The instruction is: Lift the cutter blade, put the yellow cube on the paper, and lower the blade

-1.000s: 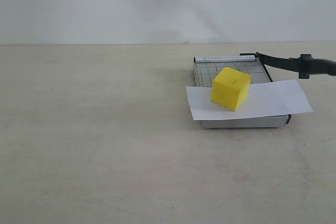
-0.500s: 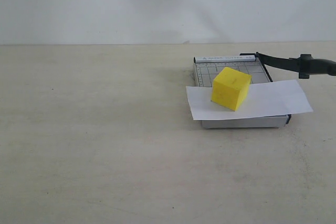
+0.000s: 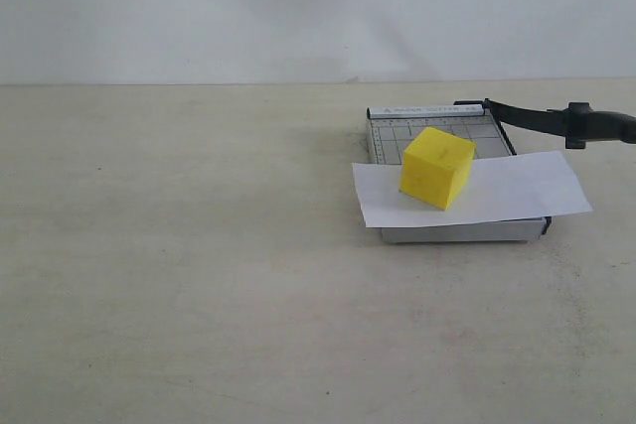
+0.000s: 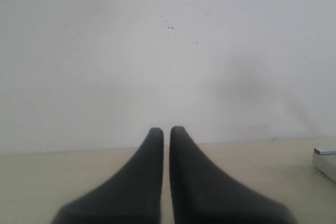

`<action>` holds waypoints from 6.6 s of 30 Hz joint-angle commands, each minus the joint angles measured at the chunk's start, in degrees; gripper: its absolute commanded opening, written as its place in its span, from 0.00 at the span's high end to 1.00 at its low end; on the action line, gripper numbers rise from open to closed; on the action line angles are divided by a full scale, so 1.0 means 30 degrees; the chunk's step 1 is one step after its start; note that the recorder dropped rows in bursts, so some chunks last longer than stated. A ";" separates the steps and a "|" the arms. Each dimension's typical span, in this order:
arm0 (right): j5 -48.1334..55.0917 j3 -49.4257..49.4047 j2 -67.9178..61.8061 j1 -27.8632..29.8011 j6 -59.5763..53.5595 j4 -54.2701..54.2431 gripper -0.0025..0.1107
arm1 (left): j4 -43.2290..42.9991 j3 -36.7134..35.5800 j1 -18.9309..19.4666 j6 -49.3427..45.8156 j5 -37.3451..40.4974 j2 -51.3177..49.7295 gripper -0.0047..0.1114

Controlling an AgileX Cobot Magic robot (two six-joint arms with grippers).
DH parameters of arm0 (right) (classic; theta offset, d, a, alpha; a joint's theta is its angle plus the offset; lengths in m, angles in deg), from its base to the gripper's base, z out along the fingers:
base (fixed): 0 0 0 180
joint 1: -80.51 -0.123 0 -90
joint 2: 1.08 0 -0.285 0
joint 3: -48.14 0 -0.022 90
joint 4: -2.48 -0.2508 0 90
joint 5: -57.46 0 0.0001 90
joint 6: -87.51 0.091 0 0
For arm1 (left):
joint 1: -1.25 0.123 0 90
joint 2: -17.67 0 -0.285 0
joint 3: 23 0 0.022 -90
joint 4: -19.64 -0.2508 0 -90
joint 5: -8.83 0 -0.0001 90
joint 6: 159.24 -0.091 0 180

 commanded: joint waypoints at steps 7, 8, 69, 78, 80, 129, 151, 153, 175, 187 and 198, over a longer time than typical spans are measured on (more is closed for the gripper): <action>-0.0457 0.0009 0.0055 -0.0048 0.1538 -0.1063 0.98 | 0.0200 -0.0059 0.0559 -0.0099 -0.0196 0.0040 0.92; -0.0379 0.0009 0.0055 -0.0048 0.2301 -0.1063 0.98 | 0.0200 -0.0059 0.0559 -0.0099 -0.0196 0.0040 0.92; 2.5774 2.7289 -2.8921 0.0030 -0.1389 0.3909 0.41 | 0.0200 -0.0059 0.0559 -0.0099 -0.0196 0.0040 0.92; 2.5680 2.7289 -2.9560 0.0030 -0.1229 0.4717 0.53 | 0.0200 -0.0059 0.0559 -0.0099 -0.0196 0.0040 0.92; 2.5680 2.7289 -2.9831 0.0030 -0.1229 0.4717 0.52 | 0.0200 -0.0059 0.0559 -0.0099 -0.0196 0.0040 0.92; 1.0703 1.2380 -3.0183 0.0030 -0.1052 0.3348 0.98 | 0.0200 -0.0059 0.0559 -0.0099 -0.0196 0.0040 0.92; 1.1839 1.2422 -3.0201 0.0030 -0.1960 0.3221 0.31 | 0.0200 -0.0059 0.0559 -0.0099 -0.0196 0.0040 0.92; 1.1886 1.2422 -3.0201 0.0030 -0.2089 0.3221 0.36 | 0.0200 -0.0059 0.0559 -0.0099 -0.0196 0.0040 0.92; 1.1006 1.2422 -2.0541 0.0030 -0.2486 0.2739 0.41 | 0.0200 -0.0059 0.0559 -0.0099 -0.0196 0.0040 0.92; 0.9542 0.8654 -0.8398 0.0030 -0.6034 -0.3188 0.98 | 0.0200 -0.0059 0.0559 -0.0099 -0.0196 0.0040 0.92; 1.0860 0.6027 0.0538 0.0030 -0.3150 -0.3188 0.98 | 0.0200 -0.0059 0.0565 -0.0099 -0.0236 0.0040 0.92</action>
